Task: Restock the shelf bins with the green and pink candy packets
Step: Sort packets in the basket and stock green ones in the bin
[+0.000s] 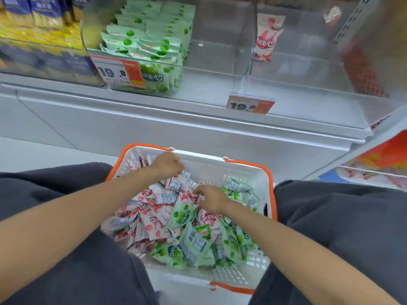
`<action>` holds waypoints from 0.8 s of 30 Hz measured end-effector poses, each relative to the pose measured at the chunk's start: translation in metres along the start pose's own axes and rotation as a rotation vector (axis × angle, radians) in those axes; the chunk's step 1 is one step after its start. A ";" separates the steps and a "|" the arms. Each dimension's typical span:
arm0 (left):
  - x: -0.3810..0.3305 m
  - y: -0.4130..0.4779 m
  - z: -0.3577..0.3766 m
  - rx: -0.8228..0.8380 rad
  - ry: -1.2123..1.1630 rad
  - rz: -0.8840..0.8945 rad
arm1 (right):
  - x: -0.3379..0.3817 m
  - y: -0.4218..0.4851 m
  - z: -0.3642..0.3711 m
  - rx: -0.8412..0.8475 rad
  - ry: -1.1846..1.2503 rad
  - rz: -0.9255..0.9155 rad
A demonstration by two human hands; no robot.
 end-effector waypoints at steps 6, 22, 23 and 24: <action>0.002 -0.002 0.002 0.030 -0.002 -0.024 | 0.028 0.006 0.038 0.151 -0.140 -0.093; -0.099 -0.050 -0.102 -0.537 -0.143 0.467 | 0.091 -0.037 -0.189 -0.254 1.095 -0.202; -0.104 -0.051 -0.109 -0.561 -0.145 0.487 | 0.099 -0.041 -0.198 -0.251 1.072 -0.221; -0.109 -0.053 -0.119 -0.599 -0.148 0.507 | 0.107 -0.046 -0.206 -0.246 1.043 -0.240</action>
Point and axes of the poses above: each hand's wrist, its own y-axis towards the middle knuckle, its own z-axis out of the palm, x = y × z, the point moved 8 cm from there along y, towards the middle knuckle, and after that the axes turned 1 degree about y, right-handed, at the moved point
